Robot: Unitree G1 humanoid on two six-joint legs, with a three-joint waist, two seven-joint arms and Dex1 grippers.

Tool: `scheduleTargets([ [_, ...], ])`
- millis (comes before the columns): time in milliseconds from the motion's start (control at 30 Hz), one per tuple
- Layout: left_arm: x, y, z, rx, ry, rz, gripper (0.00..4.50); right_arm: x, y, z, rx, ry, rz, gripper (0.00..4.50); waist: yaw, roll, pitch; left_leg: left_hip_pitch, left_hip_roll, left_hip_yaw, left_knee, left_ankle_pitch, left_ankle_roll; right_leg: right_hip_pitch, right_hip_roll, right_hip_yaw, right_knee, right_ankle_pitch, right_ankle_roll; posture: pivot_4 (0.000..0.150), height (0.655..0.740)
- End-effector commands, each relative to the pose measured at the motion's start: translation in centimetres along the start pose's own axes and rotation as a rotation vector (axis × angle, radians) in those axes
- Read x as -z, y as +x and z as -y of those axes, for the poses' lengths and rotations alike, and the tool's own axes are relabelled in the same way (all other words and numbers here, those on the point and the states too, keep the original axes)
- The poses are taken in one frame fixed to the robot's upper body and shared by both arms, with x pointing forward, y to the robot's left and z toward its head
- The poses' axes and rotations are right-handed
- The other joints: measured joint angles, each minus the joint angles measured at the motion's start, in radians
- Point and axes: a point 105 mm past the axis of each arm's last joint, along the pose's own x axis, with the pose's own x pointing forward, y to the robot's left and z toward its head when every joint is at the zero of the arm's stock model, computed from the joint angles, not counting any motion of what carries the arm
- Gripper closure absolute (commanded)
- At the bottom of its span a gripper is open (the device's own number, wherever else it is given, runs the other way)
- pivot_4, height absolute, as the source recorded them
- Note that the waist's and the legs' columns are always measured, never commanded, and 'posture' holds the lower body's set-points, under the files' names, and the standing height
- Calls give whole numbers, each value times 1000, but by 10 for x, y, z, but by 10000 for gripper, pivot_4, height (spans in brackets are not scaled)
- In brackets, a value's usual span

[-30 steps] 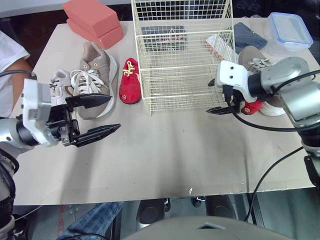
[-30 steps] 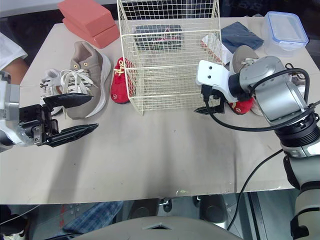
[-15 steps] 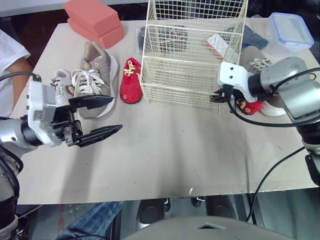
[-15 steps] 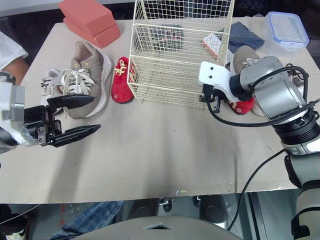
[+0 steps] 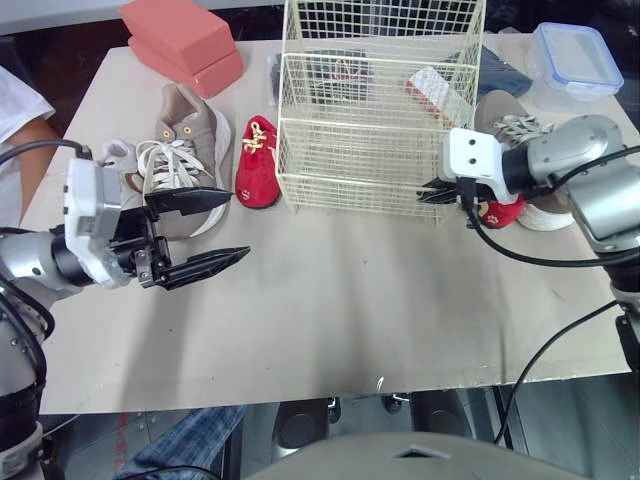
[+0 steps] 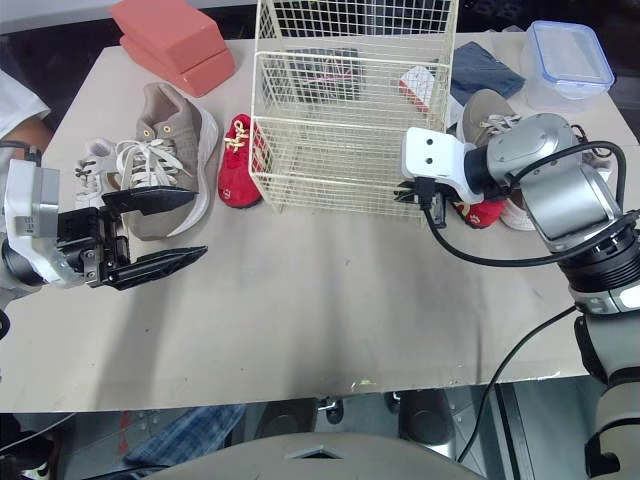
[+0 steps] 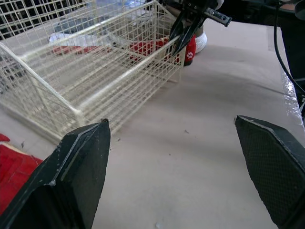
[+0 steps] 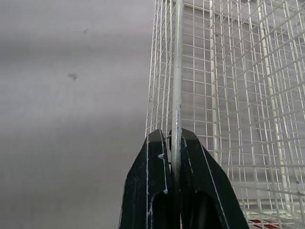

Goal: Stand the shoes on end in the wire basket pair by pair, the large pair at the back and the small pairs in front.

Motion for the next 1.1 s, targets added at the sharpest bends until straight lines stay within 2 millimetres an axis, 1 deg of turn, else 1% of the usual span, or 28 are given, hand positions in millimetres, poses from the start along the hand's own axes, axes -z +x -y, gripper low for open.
scheduleTargets([
  [33, -6, -3, 1, -5, 36, 11, 0, -10, -9, 1, -42, -123, 41, 44867, 0, 0, 0, 0, 0, 0, 0, 0, 0, 0, 0, 0, 0, 0, 0, 1500, 6860],
  [167, -6, -4, 1, -10, 35, 11, 0, -7, -6, 1, -59, -144, 63, 44867, 1, 0, 0, 0, 0, 0, 0, 0, 0, 0, 0, 0, 0, 0, 0, 1500, 6860],
  [267, -6, -5, 2, -11, 34, 10, 0, -1, -7, 14, 27, -77, 18, 44867, 0, 0, 0, 1, 0, 1, 0, 0, 0, 0, 0, 1, 1, 0, 0, 1500, 6860],
  [333, -6, -5, 2, -11, 35, 9, 0, 5, -9, 17, 49, -22, -34, 44867, 1, 0, 0, 1, 0, 1, 0, 0, 0, 0, 0, 1, 1, 0, 0, 1500, 6860],
  [400, -5, -5, 1, -11, 35, 8, 0, 5, -9, 16, 64, 10, -54, 44867, 3, 0, 0, 1, 0, 1, 0, 0, 0, 0, 0, 1, 1, 0, 0, 1500, 6860],
  [600, -4, -4, -1, -6, 38, 6, 0, -6, -7, 1, 55, 70, -72, 44867, 6, 0, 0, 1, 0, 0, 0, 0, 0, 0, -1, 1, 1, 2, -3, 1500, 6860],
  [733, -4, -4, -1, -3, 41, 7, 0, -9, -7, -6, 50, 95, -82, 44867, 6, 0, 0, 0, 0, 0, 0, 0, 0, 0, -1, 1, 1, 1, -3, 1500, 6860],
  [967, -4, -4, -1, -2, 44, 9, 0, -4, -7, -4, 75, 117, -110, 44867, 9, 0, 0, 0, 0, 0, 0, 0, 0, 0, -1, 0, 1, 0, -1, 1500, 6860],
  [1100, -3, -4, -2, -2, 44, 10, 0, -9, -6, -2, 73, 63, -77, 44867, 7, -1, 0, 0, 0, 0, 0, 0, 0, 0, -1, 0, 1, 0, 0, 1500, 6860],
])
